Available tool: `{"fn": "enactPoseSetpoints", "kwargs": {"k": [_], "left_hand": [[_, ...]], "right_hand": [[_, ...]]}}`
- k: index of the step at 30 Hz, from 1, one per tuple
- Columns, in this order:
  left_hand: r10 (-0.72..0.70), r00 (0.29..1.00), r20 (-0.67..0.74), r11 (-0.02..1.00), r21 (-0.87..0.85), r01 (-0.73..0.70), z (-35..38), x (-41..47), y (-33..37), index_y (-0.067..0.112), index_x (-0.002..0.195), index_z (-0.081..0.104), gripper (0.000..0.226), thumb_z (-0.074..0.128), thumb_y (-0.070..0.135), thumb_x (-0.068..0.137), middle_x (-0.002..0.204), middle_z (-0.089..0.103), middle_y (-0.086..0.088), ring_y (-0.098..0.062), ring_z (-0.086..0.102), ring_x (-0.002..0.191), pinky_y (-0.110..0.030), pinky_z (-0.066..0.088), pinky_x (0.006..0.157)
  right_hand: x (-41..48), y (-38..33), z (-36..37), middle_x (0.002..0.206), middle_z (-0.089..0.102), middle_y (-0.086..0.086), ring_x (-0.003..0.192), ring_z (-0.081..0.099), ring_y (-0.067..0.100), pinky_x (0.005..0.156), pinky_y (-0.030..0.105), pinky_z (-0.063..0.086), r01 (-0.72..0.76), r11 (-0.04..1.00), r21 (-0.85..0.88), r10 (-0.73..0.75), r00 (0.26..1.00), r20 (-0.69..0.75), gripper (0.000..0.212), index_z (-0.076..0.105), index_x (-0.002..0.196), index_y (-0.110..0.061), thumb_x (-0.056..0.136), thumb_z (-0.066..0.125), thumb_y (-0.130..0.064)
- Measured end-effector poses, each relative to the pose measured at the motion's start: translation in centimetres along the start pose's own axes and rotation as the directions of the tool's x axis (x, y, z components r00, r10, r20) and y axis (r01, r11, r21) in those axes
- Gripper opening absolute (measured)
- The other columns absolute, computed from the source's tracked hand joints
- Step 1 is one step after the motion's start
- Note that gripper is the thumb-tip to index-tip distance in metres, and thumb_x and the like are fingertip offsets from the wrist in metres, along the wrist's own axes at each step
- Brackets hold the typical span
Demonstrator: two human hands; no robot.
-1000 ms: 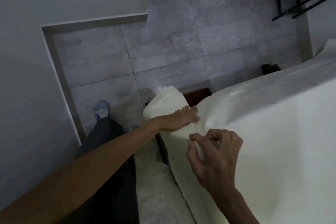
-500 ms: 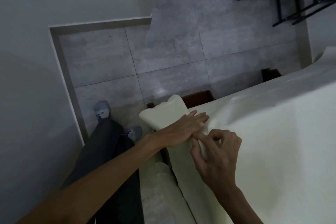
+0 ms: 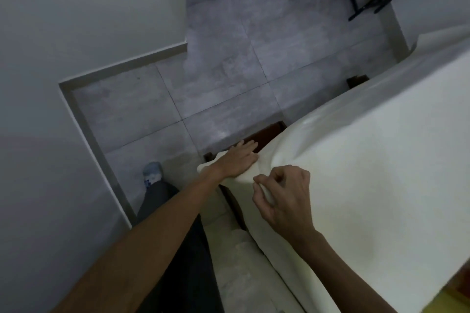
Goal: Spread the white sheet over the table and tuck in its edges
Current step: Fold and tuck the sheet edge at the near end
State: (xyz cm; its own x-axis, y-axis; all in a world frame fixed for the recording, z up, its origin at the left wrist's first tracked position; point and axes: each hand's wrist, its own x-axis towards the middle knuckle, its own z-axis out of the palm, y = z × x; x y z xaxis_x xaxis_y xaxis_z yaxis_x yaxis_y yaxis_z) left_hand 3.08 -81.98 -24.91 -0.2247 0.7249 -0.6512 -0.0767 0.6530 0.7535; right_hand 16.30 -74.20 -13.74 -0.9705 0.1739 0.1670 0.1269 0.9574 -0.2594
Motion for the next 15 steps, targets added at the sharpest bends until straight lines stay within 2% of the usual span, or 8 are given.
{"fn": "enactPoseSetpoints", "kwargs": {"k": [3, 6, 8, 9, 10, 12, 15], "left_hand": [[0.076, 0.996, -0.051, 0.984, -0.155, -0.084, -0.3, -3.5, 3.9, 0.022, 0.156, 0.026, 0.051, 0.03, 0.039, 0.108, 0.163, 0.021, 0.006, -0.013, 0.016, 0.151, -0.033, 0.01, 0.124], [0.054, 0.998, -0.016, 0.93, -0.363, -0.056, 0.2, -7.5, 8.3, 0.027, 0.15, 0.036, 0.043, 0.029, 0.039, 0.108, 0.149, 0.039, 0.011, -0.006, 0.033, 0.14, -0.022, 0.023, 0.114], [-0.009, 0.996, -0.084, 0.96, -0.28, -0.015, 1.2, -8.9, 9.9, 0.031, 0.137, 0.045, 0.034, 0.03, 0.042, 0.108, 0.13, 0.049, 0.011, -0.006, 0.043, 0.125, -0.021, 0.033, 0.103], [-0.016, 0.993, -0.114, 0.975, -0.223, -0.009, 1.6, -9.4, 10.4, 0.029, 0.143, 0.043, 0.041, 0.03, 0.044, 0.107, 0.132, 0.05, 0.01, -0.007, 0.043, 0.127, -0.026, 0.034, 0.107], [0.026, 0.992, -0.126, 0.98, -0.191, -0.05, 1.9, -9.7, 10.7, 0.028, 0.149, 0.038, 0.047, 0.03, 0.046, 0.106, 0.142, 0.047, 0.008, -0.01, 0.041, 0.133, -0.031, 0.03, 0.114], [0.088, 0.989, -0.116, 0.991, -0.089, -0.098, 2.0, -9.5, 10.3, 0.025, 0.155, 0.027, 0.054, 0.03, 0.047, 0.106, 0.15, 0.041, 0.005, -0.013, 0.038, 0.139, -0.038, 0.026, 0.12], [0.1, 0.992, -0.074, 0.995, -0.013, -0.101, 1.6, -8.6, 9.8, 0.018, 0.158, 0.016, 0.059, 0.033, 0.042, 0.107, 0.156, 0.032, 0.002, -0.013, 0.033, 0.141, -0.029, 0.024, 0.117]], "right_hand": [[0.2, -0.3, -0.5, 0.086, 0.06, 0.01, 0.084, 0.05, 0.021, 0.077, 0.038, 0.038, -0.038, 0.998, 0.055, 0.04, 0.999, -0.028, 0.028, 0.073, 0.09, -0.007, 0.099, 0.057, -0.028], [0.1, -0.5, -1.4, 0.097, 0.065, 0.015, 0.095, 0.056, 0.026, 0.086, 0.04, 0.042, -0.248, 0.966, 0.074, 0.256, 0.957, -0.133, 0.034, 0.07, 0.101, -0.003, 0.103, 0.048, -0.028], [-0.1, -0.8, -1.7, 0.119, 0.065, 0.017, 0.116, 0.056, 0.03, 0.102, 0.045, 0.043, -0.479, 0.874, 0.078, 0.486, 0.862, -0.148, 0.038, 0.064, 0.119, -0.002, 0.104, 0.045, -0.032], [-0.2, -1.0, -1.7, 0.135, 0.058, 0.018, 0.131, 0.05, 0.033, 0.112, 0.047, 0.037, -0.575, 0.814, 0.08, 0.58, 0.807, -0.111, 0.046, 0.058, 0.131, -0.002, 0.105, 0.041, -0.036], [-0.4, -1.1, -1.6, 0.149, 0.048, 0.018, 0.144, 0.038, 0.034, 0.12, 0.049, 0.028, -0.637, 0.767, 0.074, 0.641, 0.765, -0.062, 0.053, 0.048, 0.143, -0.002, 0.106, 0.036, -0.038], [-0.8, -0.9, -1.2, 0.165, 0.026, 0.015, 0.155, 0.017, 0.03, 0.127, 0.049, 0.011, -0.693, 0.719, 0.049, 0.694, 0.72, 0.011, 0.061, 0.029, 0.156, -0.004, 0.108, 0.029, -0.042], [-2.7, 0.9, -1.5, 0.17, 0.01, 0.01, 0.158, 0.005, 0.026, 0.128, 0.046, 0.0, -0.731, 0.682, -0.021, 0.731, 0.68, 0.053, 0.07, 0.014, 0.161, -0.007, 0.107, 0.021, -0.05]]}}
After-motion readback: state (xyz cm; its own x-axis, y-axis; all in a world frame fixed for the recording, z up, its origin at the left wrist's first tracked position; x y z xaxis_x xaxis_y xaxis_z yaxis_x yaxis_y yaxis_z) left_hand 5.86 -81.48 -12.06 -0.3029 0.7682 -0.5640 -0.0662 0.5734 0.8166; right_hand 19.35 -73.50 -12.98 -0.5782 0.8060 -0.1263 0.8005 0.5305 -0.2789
